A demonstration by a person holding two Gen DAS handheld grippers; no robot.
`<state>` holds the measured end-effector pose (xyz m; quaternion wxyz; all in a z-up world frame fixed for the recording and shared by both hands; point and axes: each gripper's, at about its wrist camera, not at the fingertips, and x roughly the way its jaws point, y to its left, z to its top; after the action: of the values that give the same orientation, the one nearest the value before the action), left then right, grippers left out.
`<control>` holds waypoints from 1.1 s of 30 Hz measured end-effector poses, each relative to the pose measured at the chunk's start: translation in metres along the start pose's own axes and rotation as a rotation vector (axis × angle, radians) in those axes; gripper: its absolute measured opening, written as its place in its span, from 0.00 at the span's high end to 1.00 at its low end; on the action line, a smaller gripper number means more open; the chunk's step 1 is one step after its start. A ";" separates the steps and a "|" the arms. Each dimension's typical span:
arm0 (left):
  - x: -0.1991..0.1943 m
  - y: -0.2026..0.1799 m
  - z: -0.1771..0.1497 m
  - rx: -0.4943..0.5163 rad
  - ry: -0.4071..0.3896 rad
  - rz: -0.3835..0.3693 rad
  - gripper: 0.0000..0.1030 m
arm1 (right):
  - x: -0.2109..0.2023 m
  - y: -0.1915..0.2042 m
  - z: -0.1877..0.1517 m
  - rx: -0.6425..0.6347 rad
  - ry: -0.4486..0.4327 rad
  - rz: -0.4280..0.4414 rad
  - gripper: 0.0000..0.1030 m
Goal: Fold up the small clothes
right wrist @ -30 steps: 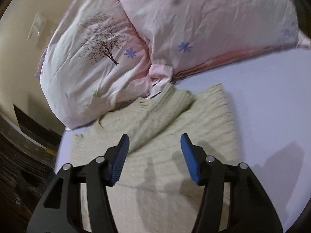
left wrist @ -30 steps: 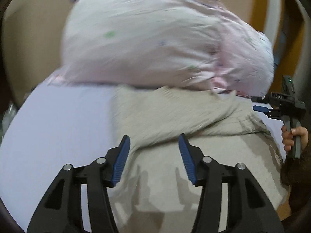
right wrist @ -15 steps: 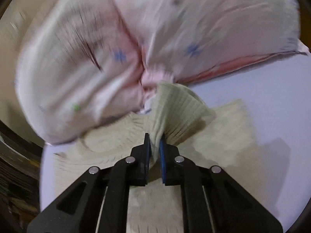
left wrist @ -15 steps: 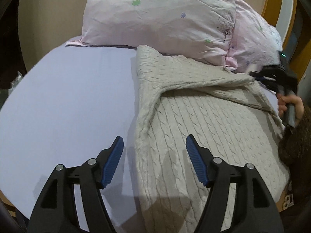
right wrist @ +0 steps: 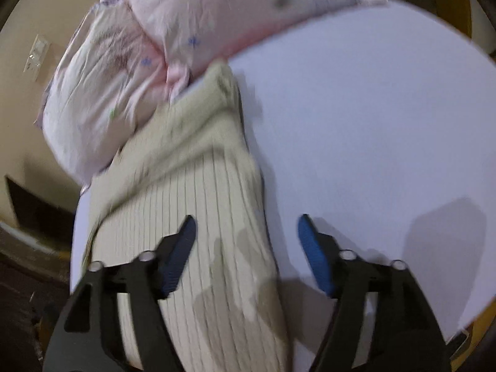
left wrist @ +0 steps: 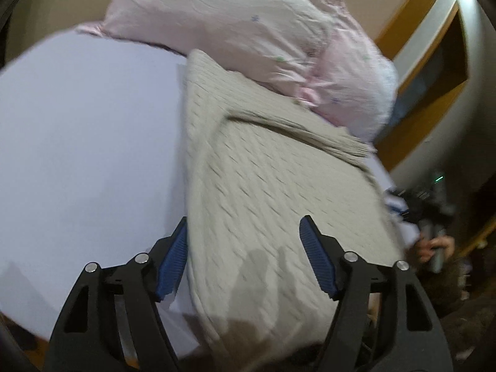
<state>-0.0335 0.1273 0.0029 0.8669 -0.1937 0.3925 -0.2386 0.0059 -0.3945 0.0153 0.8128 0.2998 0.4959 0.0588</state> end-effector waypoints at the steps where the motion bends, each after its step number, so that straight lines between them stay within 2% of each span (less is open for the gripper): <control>1: -0.002 0.000 -0.005 -0.011 0.000 -0.024 0.39 | -0.004 -0.002 -0.011 -0.010 0.025 0.044 0.53; 2: -0.007 0.000 -0.014 -0.022 -0.006 -0.058 0.43 | -0.007 -0.005 -0.027 -0.008 0.064 0.116 0.55; 4: -0.014 -0.001 -0.027 -0.028 -0.010 -0.087 0.53 | -0.017 -0.010 -0.053 -0.025 0.093 0.206 0.56; 7: -0.021 0.004 -0.048 -0.098 -0.015 -0.178 0.53 | -0.029 -0.017 -0.080 -0.028 0.125 0.304 0.59; 9: -0.025 0.004 -0.058 -0.129 -0.032 -0.211 0.53 | -0.035 -0.017 -0.089 -0.048 0.124 0.319 0.60; 12: -0.025 -0.003 -0.062 -0.117 -0.030 -0.201 0.56 | -0.037 -0.019 -0.098 -0.076 0.145 0.343 0.62; 14: -0.019 -0.011 -0.063 -0.099 0.018 -0.172 0.84 | -0.030 -0.012 -0.100 -0.091 0.177 0.353 0.90; 15: -0.017 -0.012 -0.063 -0.101 0.032 -0.167 0.95 | -0.031 -0.010 -0.100 -0.093 0.177 0.382 0.93; 16: -0.016 -0.014 -0.061 -0.108 0.037 -0.180 0.95 | -0.033 -0.006 -0.097 -0.094 0.159 0.410 0.93; 20: -0.029 -0.026 -0.026 -0.077 -0.017 -0.220 0.95 | -0.050 0.018 -0.052 -0.105 0.024 0.506 0.93; 22: -0.033 -0.033 0.011 -0.034 -0.074 -0.183 0.95 | -0.051 0.035 -0.019 -0.127 -0.042 0.528 0.93; 24: -0.030 -0.037 0.043 0.004 -0.135 -0.127 0.95 | -0.048 0.049 0.008 -0.140 -0.092 0.514 0.93; 26: -0.020 -0.032 0.080 -0.018 -0.175 -0.105 0.95 | -0.043 0.060 0.042 -0.115 -0.136 0.533 0.93; 28: -0.004 -0.027 0.116 -0.015 -0.203 -0.056 0.94 | -0.032 0.068 0.079 -0.096 -0.190 0.510 0.93; 29: 0.015 -0.024 0.138 -0.003 -0.212 -0.002 0.95 | -0.018 0.069 0.103 -0.071 -0.210 0.491 0.93; 31: 0.047 -0.014 0.166 -0.006 -0.202 0.078 0.95 | 0.010 0.069 0.132 -0.024 -0.215 0.434 0.93; 33: 0.081 0.002 0.187 -0.041 -0.181 0.125 0.95 | 0.047 0.063 0.158 0.028 -0.206 0.345 0.93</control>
<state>0.1586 0.1109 0.0696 0.9078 -0.2074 0.3288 -0.1576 0.1756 -0.3928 0.0656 0.8330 0.3958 0.3524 0.1593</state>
